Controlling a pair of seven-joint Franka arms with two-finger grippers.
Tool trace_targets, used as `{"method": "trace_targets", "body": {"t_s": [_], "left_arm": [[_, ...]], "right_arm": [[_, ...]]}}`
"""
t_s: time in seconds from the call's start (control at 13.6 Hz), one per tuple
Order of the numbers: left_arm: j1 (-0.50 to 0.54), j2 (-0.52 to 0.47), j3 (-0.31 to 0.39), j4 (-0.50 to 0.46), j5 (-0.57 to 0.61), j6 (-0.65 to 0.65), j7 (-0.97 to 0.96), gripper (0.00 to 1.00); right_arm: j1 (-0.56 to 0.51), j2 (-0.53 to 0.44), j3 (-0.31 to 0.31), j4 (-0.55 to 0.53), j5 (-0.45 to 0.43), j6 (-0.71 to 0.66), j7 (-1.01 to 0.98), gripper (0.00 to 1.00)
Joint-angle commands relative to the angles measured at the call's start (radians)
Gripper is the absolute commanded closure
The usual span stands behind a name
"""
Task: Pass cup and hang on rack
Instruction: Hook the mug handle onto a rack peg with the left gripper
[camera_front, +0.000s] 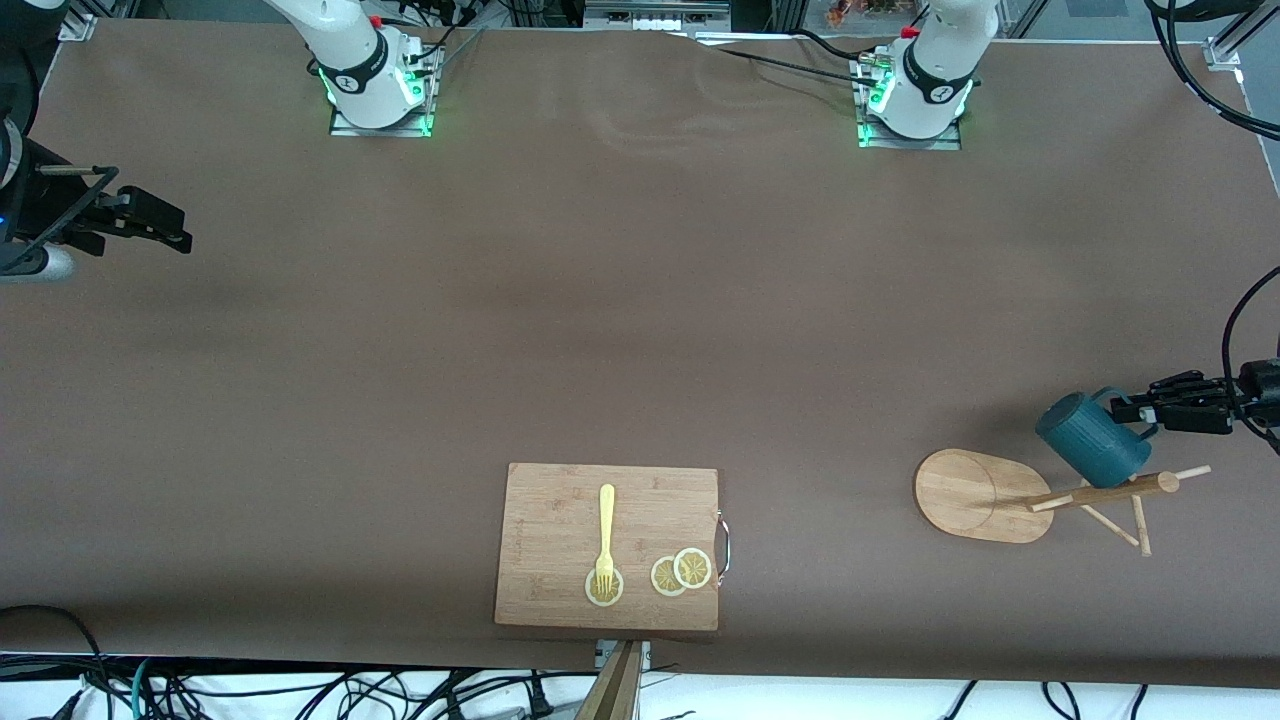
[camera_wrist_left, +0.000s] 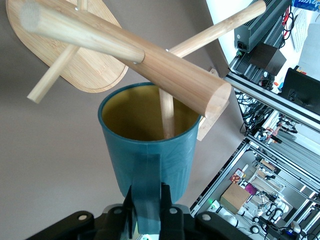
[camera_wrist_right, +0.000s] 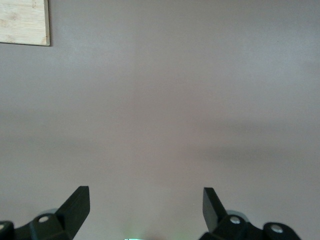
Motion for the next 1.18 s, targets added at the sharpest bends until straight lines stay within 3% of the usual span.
{"method": "trace_targets", "body": {"t_s": [0.0, 0.22, 0.29, 0.44, 0.51, 0.96, 1.1], "left_arm": [[0.010, 0.028, -0.006, 0.047, -0.021, -0.028, -0.011, 1.00], [0.016, 0.036, -0.006, 0.047, -0.023, -0.030, -0.010, 1.00], [0.016, 0.037, -0.006, 0.049, -0.024, -0.030, -0.010, 0.92], [0.016, 0.036, -0.006, 0.049, -0.024, -0.030, -0.008, 0.35], [0.016, 0.034, -0.006, 0.049, -0.023, -0.030, 0.002, 0.00], [0.016, 0.025, -0.004, 0.056, -0.011, -0.045, 0.027, 0.00], [0.006, 0.008, -0.013, 0.088, 0.073, -0.073, 0.033, 0.00]], "right_arm": [[-0.014, -0.009, 0.010, 0.006, 0.018, -0.007, -0.008, 0.00], [-0.014, -0.009, 0.010, 0.006, 0.018, -0.008, -0.008, 0.00], [-0.014, -0.009, 0.010, 0.006, 0.018, -0.009, -0.008, 0.00], [-0.014, -0.009, 0.010, 0.006, 0.018, -0.009, -0.008, 0.00], [-0.014, -0.009, 0.010, 0.006, 0.018, -0.009, -0.008, 0.00], [-0.014, -0.009, 0.010, 0.006, 0.018, -0.012, -0.008, 0.00], [-0.014, -0.009, 0.010, 0.006, 0.018, -0.013, -0.008, 0.00]]}}
